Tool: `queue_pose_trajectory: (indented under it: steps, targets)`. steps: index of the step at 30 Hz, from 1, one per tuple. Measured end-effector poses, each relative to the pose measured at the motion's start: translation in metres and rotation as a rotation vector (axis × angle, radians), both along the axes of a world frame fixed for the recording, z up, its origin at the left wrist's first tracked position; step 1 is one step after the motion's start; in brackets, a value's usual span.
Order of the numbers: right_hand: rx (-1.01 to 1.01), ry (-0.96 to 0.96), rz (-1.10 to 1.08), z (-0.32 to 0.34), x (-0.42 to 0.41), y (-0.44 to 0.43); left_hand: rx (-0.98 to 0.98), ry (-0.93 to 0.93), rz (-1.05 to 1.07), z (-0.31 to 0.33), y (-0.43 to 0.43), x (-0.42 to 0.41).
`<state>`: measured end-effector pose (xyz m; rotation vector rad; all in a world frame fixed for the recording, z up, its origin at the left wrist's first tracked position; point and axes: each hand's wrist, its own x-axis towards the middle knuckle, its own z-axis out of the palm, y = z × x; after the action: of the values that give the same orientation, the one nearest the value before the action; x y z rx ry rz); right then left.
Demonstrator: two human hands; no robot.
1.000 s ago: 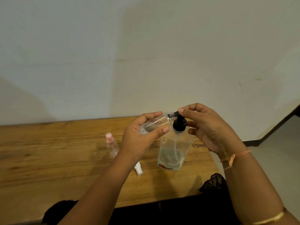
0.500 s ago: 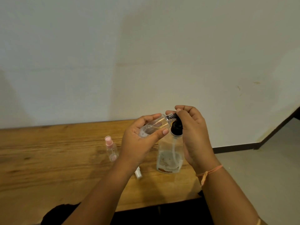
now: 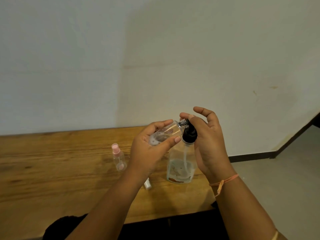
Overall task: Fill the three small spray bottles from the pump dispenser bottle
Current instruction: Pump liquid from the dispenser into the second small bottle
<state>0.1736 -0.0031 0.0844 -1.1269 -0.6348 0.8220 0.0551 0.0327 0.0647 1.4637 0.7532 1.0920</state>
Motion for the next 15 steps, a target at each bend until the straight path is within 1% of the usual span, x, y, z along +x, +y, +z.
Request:
queue_pose_trajectory:
  steps: [9, 12, 15]
  targets:
    - [-0.018, -0.163, -0.021, -0.0051, -0.0016, 0.0056, 0.012, 0.017, 0.008, -0.0091, 0.0035, 0.0006]
    - [-0.019, -0.148, 0.002, -0.0056, 0.0, 0.0042, 0.029, 0.008, -0.001, -0.0087, 0.0027, 0.001]
    - [0.015, -0.06, 0.031, -0.0059, 0.003, 0.0017, 0.085, 0.01, 0.016, -0.0064, 0.0015, 0.0007]
